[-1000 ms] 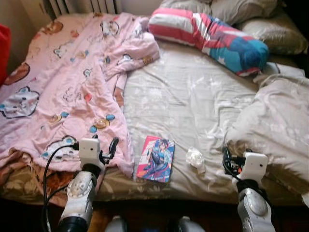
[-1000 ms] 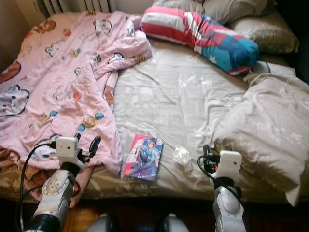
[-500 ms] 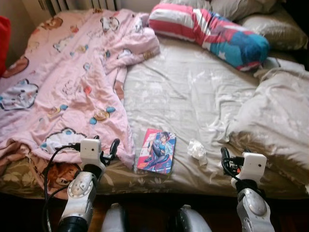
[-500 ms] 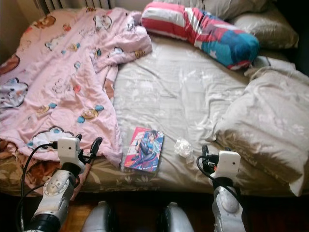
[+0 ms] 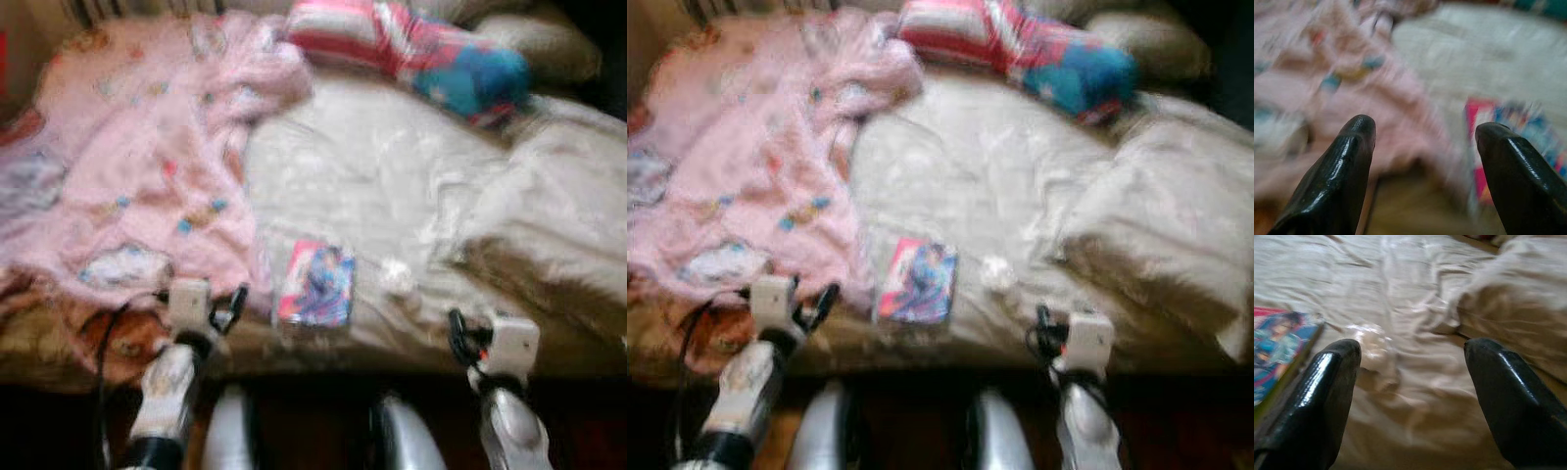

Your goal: Clean up the room

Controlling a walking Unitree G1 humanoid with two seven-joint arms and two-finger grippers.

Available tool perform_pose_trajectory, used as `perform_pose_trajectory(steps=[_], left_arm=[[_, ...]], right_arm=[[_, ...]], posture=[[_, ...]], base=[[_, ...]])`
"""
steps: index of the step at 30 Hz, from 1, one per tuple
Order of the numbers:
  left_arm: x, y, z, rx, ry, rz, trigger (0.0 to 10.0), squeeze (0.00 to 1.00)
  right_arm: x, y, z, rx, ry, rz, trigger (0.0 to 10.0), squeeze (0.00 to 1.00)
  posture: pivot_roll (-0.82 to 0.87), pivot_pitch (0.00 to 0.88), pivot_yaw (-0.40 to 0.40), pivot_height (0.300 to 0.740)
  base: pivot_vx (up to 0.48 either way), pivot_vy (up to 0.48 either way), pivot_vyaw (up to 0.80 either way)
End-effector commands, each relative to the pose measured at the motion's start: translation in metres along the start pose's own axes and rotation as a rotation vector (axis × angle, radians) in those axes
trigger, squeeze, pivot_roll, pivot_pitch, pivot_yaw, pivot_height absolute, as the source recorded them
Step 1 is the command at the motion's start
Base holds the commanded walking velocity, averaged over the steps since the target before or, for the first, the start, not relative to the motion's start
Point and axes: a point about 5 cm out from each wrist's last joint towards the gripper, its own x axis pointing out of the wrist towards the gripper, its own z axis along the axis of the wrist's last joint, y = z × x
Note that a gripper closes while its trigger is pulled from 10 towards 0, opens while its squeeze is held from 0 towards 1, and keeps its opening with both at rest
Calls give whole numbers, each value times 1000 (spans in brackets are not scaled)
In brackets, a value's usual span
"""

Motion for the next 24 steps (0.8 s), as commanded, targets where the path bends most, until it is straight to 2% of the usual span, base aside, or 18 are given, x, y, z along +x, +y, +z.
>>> perform_pose_trajectory(steps=[1,5,11,17,20,24], left_arm=[[-1,0,-2,-4,12,-4,10000,0],[0,-1,-1,-7,11,-10,10000,0],[0,-2,-1,-6,13,-15,10000,0],[0,-2,0,-3,12,-18,10000,0],[0,-2,0,-4,10,-22,10000,0],[-1,-5,0,-9,7,-37,10000,0]], right_arm=[[-8,0,-9,-3,30,5,10000,0],[-8,2,-9,25,25,4,10000,0],[-8,-1,-9,43,25,-25,10000,0],[-6,2,-6,2,14,26,10000,0],[-7,3,-5,0,7,35,10000,0],[-7,1,-8,34,27,3,10000,0]], posture=[[5,238,-25,621],[7,238,-22,621],[8,238,-21,621],[6,242,-20,621],[7,245,-20,621],[8,250,-19,621]], base=[[289,0,0],[294,0,600],[329,0,0],[409,0,0],[364,0,777],[0,0,367]])
